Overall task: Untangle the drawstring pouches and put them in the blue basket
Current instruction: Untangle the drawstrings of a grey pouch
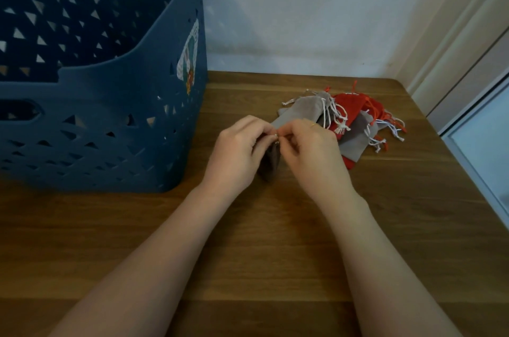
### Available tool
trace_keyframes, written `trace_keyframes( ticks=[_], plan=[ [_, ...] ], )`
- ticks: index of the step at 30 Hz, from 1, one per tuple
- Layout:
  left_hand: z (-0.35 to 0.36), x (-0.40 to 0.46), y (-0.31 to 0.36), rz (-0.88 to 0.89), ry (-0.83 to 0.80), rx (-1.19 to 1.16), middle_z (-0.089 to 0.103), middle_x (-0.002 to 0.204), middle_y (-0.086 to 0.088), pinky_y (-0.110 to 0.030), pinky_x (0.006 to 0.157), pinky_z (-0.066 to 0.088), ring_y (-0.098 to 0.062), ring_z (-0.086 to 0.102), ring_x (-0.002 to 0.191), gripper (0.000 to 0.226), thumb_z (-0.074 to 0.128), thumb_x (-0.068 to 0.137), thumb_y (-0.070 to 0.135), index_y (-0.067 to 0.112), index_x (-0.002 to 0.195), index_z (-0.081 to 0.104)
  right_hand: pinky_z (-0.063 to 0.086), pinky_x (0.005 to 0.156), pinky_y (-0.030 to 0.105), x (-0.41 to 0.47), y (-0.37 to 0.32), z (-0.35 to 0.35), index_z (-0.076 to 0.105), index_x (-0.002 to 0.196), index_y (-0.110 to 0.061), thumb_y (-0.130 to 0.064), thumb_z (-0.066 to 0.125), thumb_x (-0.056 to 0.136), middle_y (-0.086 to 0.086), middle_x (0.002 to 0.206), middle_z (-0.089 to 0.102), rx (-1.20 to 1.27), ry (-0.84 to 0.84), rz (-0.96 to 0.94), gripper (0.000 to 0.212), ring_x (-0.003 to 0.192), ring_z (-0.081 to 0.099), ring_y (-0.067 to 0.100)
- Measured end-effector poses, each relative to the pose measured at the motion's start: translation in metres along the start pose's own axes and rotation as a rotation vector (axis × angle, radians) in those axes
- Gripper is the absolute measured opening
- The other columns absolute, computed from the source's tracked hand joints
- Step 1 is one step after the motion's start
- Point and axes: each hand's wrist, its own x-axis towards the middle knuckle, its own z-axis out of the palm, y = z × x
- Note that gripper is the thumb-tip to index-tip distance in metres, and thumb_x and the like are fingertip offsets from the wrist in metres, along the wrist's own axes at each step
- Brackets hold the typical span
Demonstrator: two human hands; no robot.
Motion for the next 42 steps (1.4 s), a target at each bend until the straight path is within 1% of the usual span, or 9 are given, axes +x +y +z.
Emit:
trace_keyframes(
  ticks=[3,5,9,13,18,26,31,37,42],
  plan=[
    [-0.001,0.002,-0.001,0.008,0.046,-0.022,0.054,0.092,0.011,-0.004,0.08,0.04,0.002,0.051,0.086,0.015,0.055,0.086,0.018,0.013,0.092,0.068,0.043,0.076,0.019,0.0,0.001,0.001,0.061,0.102,-0.014,-0.016,0.055,0.092,-0.006,0.093,0.054,-0.017,-0.011,-0.042,0.012,0.085,0.047,0.003],
    [-0.001,0.001,-0.001,0.013,0.077,-0.039,0.054,0.092,0.011,-0.004,0.08,0.041,0.003,0.051,0.083,0.015,0.056,0.086,0.016,0.012,0.093,0.068,0.044,0.073,0.016,-0.001,0.001,0.001,0.06,0.099,-0.018,-0.015,0.055,0.091,-0.011,0.088,0.052,0.042,0.015,-0.034,0.01,0.077,0.047,0.001],
    [0.002,-0.001,0.001,-0.002,0.099,-0.095,0.055,0.092,0.011,-0.004,0.078,0.041,0.011,0.05,0.082,0.014,0.056,0.086,0.013,0.011,0.095,0.067,0.048,0.064,0.018,-0.004,-0.001,-0.001,0.057,0.086,-0.028,-0.014,0.057,0.09,-0.008,0.078,0.059,0.424,0.033,0.125,0.014,0.071,0.057,0.005],
    [0.004,-0.001,0.001,-0.061,0.096,-0.132,0.055,0.09,0.016,-0.005,0.079,0.042,0.009,0.053,0.084,0.014,0.059,0.085,0.013,0.019,0.097,0.064,0.051,0.068,0.021,-0.002,0.001,-0.003,0.064,0.084,-0.023,-0.01,0.057,0.09,-0.004,0.077,0.064,0.719,-0.094,0.263,0.016,0.072,0.061,0.006],
    [0.007,-0.003,0.007,-0.028,0.098,-0.188,0.055,0.094,0.017,-0.006,0.08,0.045,0.007,0.056,0.087,0.017,0.058,0.084,0.019,0.02,0.1,0.063,0.047,0.059,0.011,0.0,0.006,-0.01,0.065,0.087,-0.014,-0.003,0.054,0.09,-0.006,0.07,0.064,0.928,-0.067,0.38,0.016,0.063,0.06,-0.002],
    [0.006,-0.003,0.002,0.089,0.104,-0.002,0.063,0.093,-0.001,-0.012,0.08,0.046,0.0,0.054,0.087,0.015,0.061,0.084,0.016,0.008,0.094,0.068,0.048,0.068,0.024,0.001,0.016,-0.008,0.069,0.092,-0.011,-0.006,0.053,0.091,-0.001,0.075,0.065,1.008,-0.197,0.495,0.017,0.072,0.057,0.01],
    [0.003,-0.004,0.003,0.141,0.079,0.099,0.06,0.09,-0.003,-0.015,0.073,0.046,-0.004,0.053,0.08,0.013,0.057,0.086,0.016,0.007,0.089,0.065,0.048,0.067,0.024,0.0,0.014,-0.008,0.07,0.089,-0.01,-0.006,0.052,0.091,0.001,0.075,0.064,1.092,-0.194,0.52,0.018,0.071,0.057,0.011],
    [0.01,-0.005,0.011,-0.137,-0.033,-0.081,0.048,0.08,0.011,-0.014,0.068,0.043,-0.005,0.05,0.076,0.007,0.058,0.085,0.012,0.017,0.082,0.056,0.048,0.065,0.024,0.001,0.014,-0.006,0.067,0.088,-0.014,-0.003,0.059,0.087,-0.001,0.075,0.066,1.012,-0.206,0.567,0.014,0.07,0.06,0.01],
    [0.006,0.0,0.006,-0.221,-0.055,-0.102,0.046,0.075,0.007,-0.01,0.061,0.04,0.0,0.046,0.069,0.014,0.056,0.085,0.01,0.018,0.076,0.05,0.047,0.065,0.025,0.002,0.016,-0.007,0.054,0.084,-0.019,0.005,0.054,0.086,-0.003,0.068,0.059,1.034,-0.038,0.529,0.023,0.07,0.056,0.014]
  ],
)
